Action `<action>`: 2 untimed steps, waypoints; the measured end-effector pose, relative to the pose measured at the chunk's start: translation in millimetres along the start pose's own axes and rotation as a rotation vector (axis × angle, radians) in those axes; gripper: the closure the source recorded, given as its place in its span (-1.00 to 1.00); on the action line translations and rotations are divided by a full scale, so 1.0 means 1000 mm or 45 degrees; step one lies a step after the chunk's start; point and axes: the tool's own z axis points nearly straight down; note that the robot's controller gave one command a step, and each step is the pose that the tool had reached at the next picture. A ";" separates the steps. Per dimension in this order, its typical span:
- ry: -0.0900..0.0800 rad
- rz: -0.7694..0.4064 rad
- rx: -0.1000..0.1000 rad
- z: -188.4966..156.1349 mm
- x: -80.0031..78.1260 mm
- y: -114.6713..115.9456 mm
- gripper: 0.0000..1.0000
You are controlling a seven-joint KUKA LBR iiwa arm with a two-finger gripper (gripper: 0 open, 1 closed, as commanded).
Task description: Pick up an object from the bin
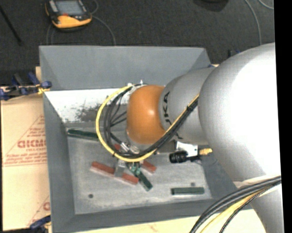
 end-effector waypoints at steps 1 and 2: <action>0.000 0.003 -0.001 0.000 0.000 0.000 -1.00; 0.000 0.005 -0.001 0.000 0.000 0.000 -1.00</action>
Offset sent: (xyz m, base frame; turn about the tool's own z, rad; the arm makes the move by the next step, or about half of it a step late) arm 0.0000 0.0000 0.0000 0.0000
